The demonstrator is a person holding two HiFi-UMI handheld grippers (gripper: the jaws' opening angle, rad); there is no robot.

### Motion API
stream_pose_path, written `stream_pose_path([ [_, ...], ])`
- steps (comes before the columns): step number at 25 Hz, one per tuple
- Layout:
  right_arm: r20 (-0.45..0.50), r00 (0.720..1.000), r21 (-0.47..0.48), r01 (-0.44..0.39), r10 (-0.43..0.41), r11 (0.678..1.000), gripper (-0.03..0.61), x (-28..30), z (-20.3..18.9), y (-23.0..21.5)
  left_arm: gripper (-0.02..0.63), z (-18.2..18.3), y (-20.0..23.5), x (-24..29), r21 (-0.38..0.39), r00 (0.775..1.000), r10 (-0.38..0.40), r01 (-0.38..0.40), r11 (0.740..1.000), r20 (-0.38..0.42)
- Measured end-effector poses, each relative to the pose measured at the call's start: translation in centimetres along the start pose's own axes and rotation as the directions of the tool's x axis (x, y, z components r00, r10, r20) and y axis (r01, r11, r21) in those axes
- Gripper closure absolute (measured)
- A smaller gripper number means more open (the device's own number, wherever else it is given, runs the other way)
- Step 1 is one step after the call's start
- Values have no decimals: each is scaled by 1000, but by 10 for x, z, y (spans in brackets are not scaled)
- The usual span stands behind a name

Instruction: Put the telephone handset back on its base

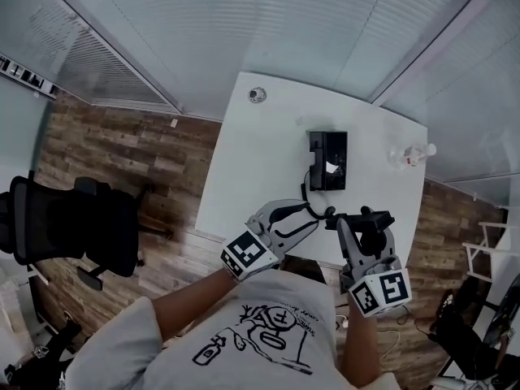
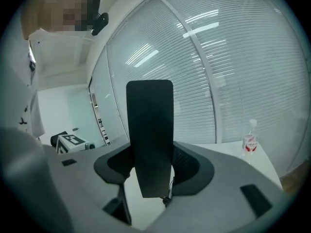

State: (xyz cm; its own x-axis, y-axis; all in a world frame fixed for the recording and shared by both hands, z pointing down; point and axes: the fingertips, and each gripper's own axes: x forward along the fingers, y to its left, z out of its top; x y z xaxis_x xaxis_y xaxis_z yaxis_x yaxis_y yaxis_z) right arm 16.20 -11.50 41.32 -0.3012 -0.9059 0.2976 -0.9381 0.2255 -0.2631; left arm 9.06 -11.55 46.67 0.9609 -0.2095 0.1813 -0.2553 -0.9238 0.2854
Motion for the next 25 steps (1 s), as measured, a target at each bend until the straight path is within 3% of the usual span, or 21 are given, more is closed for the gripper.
stream_pose_path([
  [4, -23, 1000, 32, 15, -14, 999, 367, 12, -11, -12, 454, -48, -8, 10, 97, 992, -6, 18, 995, -122],
  [9, -53, 999, 40, 14, -12, 999, 368, 27, -25, -22, 453, -118, -11, 38, 200, 954, 12, 50, 978, -300],
  [15, -96, 995, 38, 17, -13, 999, 367, 44, -44, -31, 446, -151, -2, 78, 342, 936, 99, 24, 939, -337],
  [20, -141, 990, 54, 3, 5, 999, 368, 51, -58, -30, 353, -163, 24, 91, 350, 928, 190, -71, 934, -320],
  [25, -155, 988, 52, -4, 12, 999, 367, 59, -69, -32, 371, -188, 19, 104, 298, 914, 112, 11, 955, -391],
])
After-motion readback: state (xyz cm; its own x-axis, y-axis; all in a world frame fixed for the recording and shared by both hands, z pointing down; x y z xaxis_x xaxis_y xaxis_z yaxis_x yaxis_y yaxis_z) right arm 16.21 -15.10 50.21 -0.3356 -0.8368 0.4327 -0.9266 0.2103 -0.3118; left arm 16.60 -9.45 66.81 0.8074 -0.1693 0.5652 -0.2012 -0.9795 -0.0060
